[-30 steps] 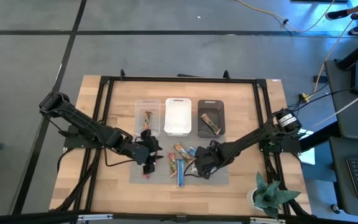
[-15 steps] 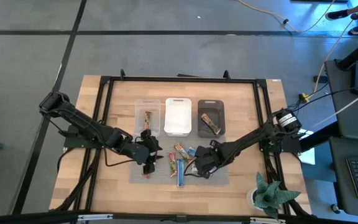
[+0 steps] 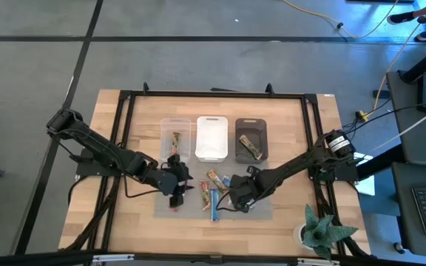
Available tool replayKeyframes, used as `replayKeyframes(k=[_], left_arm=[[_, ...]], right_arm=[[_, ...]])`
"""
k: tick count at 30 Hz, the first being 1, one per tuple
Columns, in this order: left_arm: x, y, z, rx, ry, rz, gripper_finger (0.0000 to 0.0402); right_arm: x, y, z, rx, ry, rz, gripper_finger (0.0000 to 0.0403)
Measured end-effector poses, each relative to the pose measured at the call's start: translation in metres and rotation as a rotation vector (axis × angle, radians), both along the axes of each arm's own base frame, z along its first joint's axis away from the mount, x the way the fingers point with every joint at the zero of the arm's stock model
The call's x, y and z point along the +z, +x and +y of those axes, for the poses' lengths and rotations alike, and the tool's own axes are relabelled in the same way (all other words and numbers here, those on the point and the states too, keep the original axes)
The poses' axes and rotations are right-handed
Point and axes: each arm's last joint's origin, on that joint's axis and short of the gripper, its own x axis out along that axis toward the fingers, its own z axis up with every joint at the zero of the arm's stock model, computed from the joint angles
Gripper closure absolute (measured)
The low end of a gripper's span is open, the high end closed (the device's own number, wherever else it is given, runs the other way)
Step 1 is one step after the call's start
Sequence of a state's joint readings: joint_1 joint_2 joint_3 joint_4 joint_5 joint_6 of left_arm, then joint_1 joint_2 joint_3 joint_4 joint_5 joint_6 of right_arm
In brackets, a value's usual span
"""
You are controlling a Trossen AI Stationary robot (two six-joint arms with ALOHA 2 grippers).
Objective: Pick and place Granola Bars by type
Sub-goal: Put the right blue granola bar into the white bin
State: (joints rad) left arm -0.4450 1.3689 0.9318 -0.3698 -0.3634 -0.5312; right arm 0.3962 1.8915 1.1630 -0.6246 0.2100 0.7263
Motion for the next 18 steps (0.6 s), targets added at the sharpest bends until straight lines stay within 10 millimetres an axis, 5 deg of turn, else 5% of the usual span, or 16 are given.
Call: replayKeyframes(k=[10,18], left_arm=[[-0.001,-0.001,-0.002,-0.098,-0.013,0.027,0.0247],[-0.001,-0.001,-0.004,-0.126,-0.074,0.046,0.0247]], right_arm=[[0.062,0.029,0.001,0.015,-0.016,-0.057,0.0297],[0.128,0.057,-0.030,-0.099,-0.135,-0.227,0.0297]])
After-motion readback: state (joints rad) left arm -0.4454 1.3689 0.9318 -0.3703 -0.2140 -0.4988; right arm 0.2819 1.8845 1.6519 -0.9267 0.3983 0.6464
